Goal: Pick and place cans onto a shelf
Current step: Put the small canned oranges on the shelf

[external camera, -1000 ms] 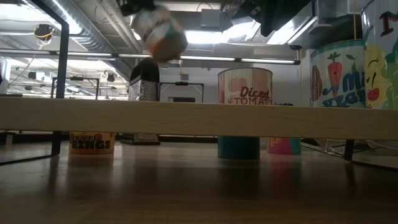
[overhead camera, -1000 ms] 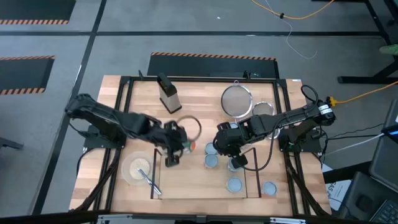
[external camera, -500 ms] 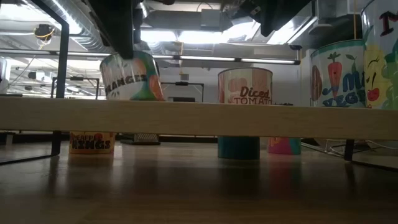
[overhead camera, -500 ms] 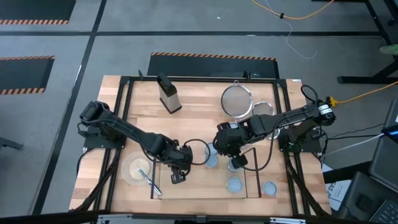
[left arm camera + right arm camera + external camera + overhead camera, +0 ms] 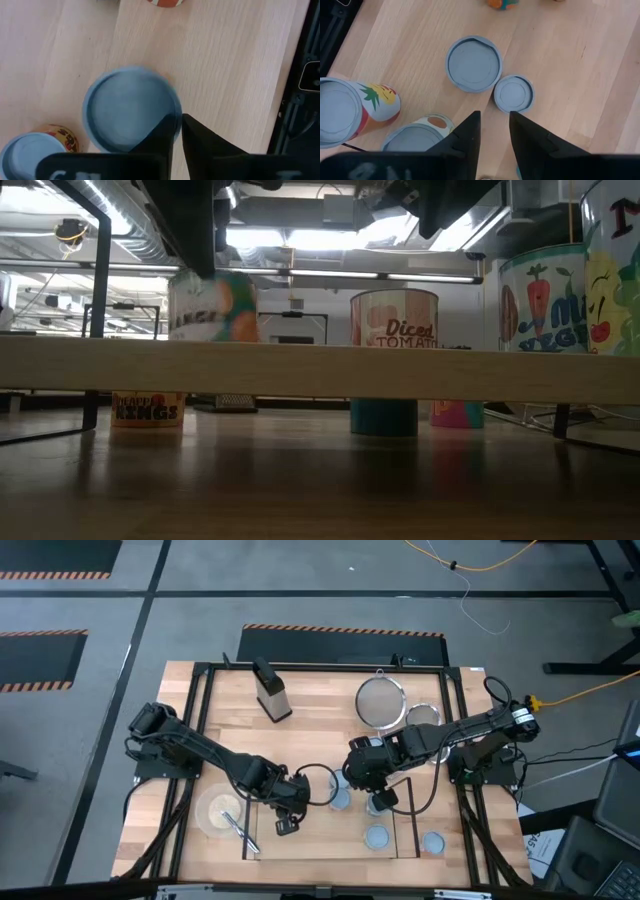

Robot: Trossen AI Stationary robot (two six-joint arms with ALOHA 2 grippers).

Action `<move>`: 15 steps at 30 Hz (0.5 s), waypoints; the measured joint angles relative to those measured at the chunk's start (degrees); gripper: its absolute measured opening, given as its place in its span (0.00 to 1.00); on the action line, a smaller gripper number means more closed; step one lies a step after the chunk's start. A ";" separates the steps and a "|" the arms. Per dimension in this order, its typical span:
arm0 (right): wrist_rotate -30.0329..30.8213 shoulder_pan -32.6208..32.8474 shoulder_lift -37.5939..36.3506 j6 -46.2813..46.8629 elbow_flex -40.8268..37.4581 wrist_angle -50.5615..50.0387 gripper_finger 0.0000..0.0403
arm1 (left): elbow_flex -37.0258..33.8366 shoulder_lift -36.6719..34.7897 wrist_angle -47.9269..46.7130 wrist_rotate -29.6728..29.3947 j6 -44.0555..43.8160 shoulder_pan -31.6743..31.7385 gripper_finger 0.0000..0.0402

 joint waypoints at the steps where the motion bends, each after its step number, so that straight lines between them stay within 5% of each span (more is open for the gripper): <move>1: 0.01 0.01 0.00 0.02 0.00 0.00 0.26 | 0.00 0.00 0.00 0.00 -0.01 0.00 0.09; 15: 0.01 0.00 0.02 0.07 0.00 1.58 0.26 | 0.00 -1.32 1.09 -0.24 4.94 0.90 0.12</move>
